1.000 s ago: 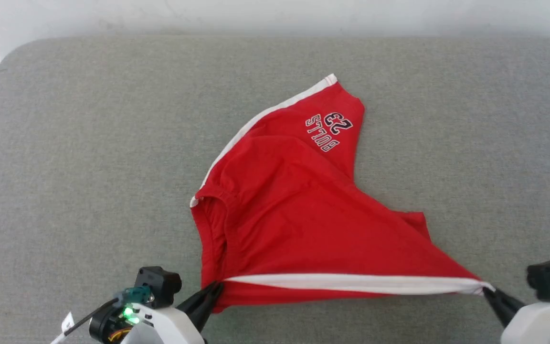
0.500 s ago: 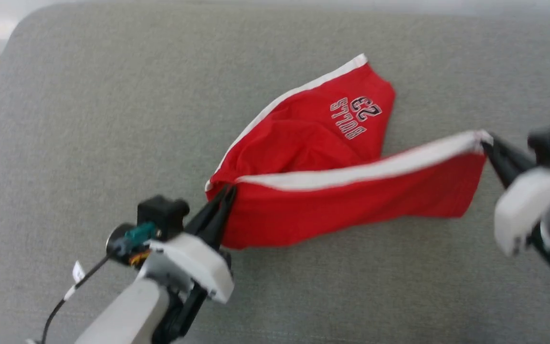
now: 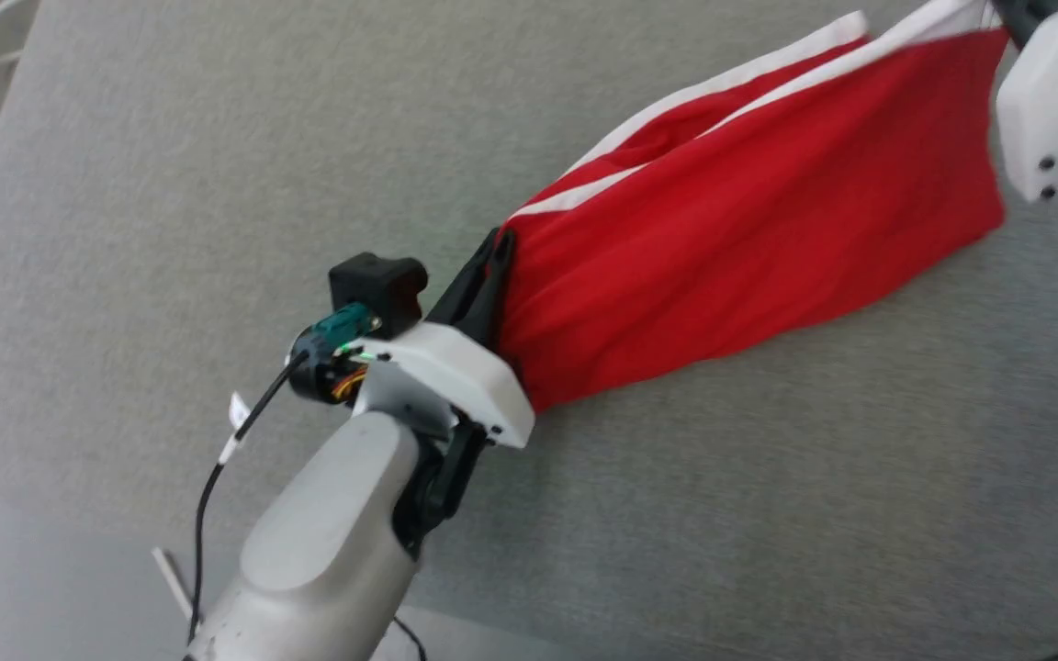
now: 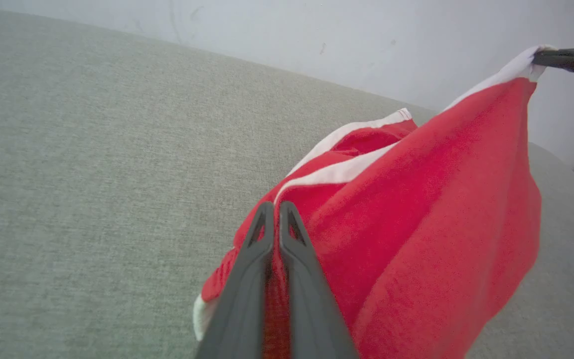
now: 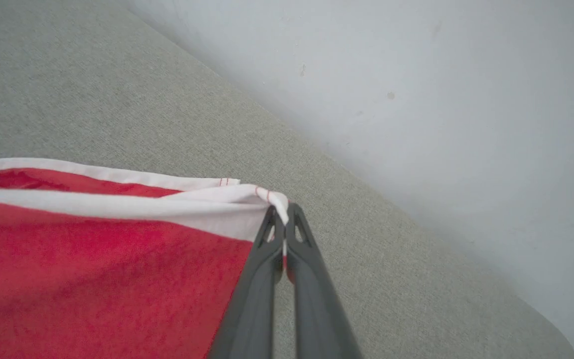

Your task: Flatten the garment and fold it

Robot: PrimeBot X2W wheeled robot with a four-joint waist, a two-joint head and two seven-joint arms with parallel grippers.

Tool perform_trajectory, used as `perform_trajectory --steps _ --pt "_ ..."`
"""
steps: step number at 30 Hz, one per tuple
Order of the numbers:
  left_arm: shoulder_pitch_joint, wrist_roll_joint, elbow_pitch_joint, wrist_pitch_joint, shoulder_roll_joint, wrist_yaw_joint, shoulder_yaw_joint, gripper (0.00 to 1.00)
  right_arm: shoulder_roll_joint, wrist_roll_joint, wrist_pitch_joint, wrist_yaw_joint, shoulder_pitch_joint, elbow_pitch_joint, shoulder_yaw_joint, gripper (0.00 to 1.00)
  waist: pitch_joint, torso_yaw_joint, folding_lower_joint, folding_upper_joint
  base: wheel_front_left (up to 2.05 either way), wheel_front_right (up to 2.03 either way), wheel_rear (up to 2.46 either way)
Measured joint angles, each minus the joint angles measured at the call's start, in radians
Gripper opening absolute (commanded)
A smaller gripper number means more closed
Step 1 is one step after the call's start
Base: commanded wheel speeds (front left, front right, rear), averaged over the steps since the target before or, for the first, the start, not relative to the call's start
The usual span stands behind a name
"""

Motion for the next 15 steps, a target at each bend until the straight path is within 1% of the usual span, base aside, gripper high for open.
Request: perform_trajectory --steps 6,11,12,13,14,15 --pt "-0.040 -0.022 0.065 -0.032 -0.056 -0.003 0.000 0.00 -0.012 0.027 0.017 0.000 -0.129 0.144 0.084 0.00 0.071 0.071 -0.0001 0.0000 0.00 0.00 0.00" --pt "-0.053 -0.040 0.084 -0.058 -0.081 -0.028 -0.002 0.00 -0.020 0.060 0.038 0.000 -0.172 0.221 0.157 0.00 0.118 0.126 -0.0002 0.0000 0.00 0.00 0.00" --pt "-0.055 -0.046 0.085 -0.058 -0.085 -0.034 -0.006 0.49 -0.021 0.070 0.049 0.000 -0.177 0.236 0.169 0.00 0.125 0.135 -0.0002 0.0000 0.00 0.00 0.00" --pt "-0.060 -0.046 0.085 -0.061 -0.088 -0.041 -0.011 1.00 -0.022 0.081 0.062 0.000 -0.181 0.253 0.177 0.01 0.131 0.143 -0.0003 0.0000 0.00 0.00 0.00" --pt "-0.062 -0.047 0.085 -0.063 -0.090 -0.047 -0.013 1.00 -0.023 0.094 0.074 0.000 -0.185 0.267 0.185 0.35 0.137 0.150 -0.0003 0.0000 0.00 0.00 0.00" --pt "-0.063 -0.048 0.085 -0.066 -0.092 -0.055 -0.016 1.00 -0.025 0.108 0.079 -0.001 -0.190 0.273 0.191 1.00 0.141 0.156 -0.0003 0.0000 0.00 0.00 0.00"
